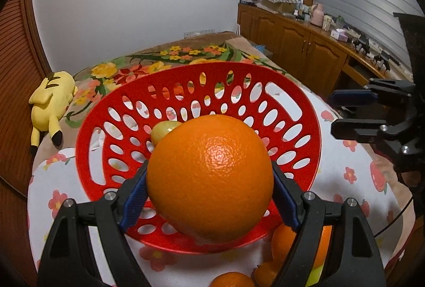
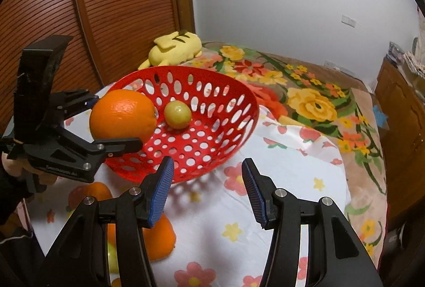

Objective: Organize fruits
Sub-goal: 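Lower the large orange into the basket and open the left tool, then withdraw both tools from the basket back toward the fruit cluster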

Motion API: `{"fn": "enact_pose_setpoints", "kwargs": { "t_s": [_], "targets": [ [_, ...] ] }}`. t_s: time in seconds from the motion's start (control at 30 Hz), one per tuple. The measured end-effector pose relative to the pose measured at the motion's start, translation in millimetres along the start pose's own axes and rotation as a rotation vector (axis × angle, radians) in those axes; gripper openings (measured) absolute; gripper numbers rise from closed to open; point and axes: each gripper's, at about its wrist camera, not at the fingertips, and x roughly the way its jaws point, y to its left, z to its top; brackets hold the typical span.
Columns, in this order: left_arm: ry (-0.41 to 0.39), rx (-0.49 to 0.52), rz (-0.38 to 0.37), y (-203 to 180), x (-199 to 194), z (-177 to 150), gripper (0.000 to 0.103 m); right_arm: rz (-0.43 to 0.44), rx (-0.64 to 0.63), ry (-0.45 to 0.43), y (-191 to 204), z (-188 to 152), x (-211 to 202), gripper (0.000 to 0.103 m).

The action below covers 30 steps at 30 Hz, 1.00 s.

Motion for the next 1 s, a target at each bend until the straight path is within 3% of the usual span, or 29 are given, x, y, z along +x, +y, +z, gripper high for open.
{"fn": "enact_pose_setpoints", "kwargs": {
  "t_s": [0.47,0.6,1.0],
  "targets": [
    [0.031,-0.051,-0.015,1,13,-1,0.084,-0.002,0.021,-0.014,-8,-10,-9,0.055],
    [-0.099,-0.054,0.006,2,-18,12,0.091,-0.003,0.029,-0.016,-9,-11,-9,0.055],
    [-0.198,-0.069,-0.001,5,-69,12,0.091,-0.003,0.051,-0.047,-3,-17,-24,0.056]
  ]
}}
